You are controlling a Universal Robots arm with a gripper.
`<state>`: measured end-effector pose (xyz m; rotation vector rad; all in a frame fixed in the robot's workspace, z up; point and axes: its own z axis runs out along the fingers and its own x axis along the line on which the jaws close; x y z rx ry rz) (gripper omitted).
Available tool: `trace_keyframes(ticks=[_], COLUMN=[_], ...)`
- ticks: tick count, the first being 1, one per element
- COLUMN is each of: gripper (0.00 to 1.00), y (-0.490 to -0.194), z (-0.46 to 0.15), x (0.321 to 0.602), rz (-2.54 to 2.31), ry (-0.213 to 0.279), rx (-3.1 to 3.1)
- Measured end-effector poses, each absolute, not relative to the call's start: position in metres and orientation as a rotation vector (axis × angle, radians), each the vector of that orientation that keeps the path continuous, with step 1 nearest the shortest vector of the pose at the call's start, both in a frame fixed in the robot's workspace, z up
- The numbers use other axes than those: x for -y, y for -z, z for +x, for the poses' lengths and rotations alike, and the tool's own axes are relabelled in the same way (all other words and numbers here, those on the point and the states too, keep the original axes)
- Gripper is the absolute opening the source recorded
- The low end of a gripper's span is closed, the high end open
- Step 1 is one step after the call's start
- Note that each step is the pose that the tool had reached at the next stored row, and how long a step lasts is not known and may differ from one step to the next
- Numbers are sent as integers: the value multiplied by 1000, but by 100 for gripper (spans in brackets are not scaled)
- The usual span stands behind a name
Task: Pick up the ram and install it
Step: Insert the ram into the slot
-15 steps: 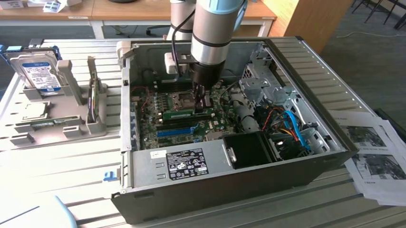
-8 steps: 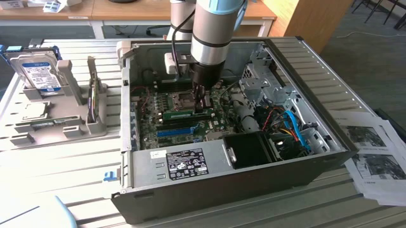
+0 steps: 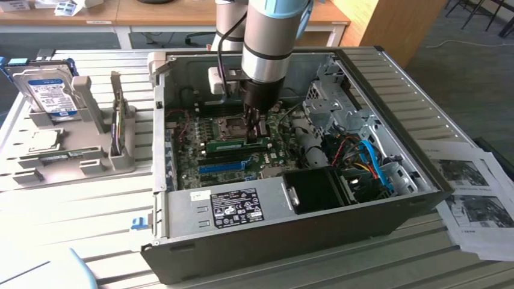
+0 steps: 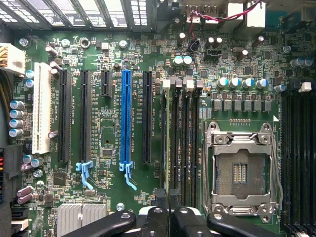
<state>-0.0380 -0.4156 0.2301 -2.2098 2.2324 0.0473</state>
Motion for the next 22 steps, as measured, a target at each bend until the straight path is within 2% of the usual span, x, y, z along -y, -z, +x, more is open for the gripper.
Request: trace_keyframes(ticks=[22], gripper=[11], y=[-228], z=[-38], x=[416], rz=[-2210], ry=[-48], rx=[-2233])
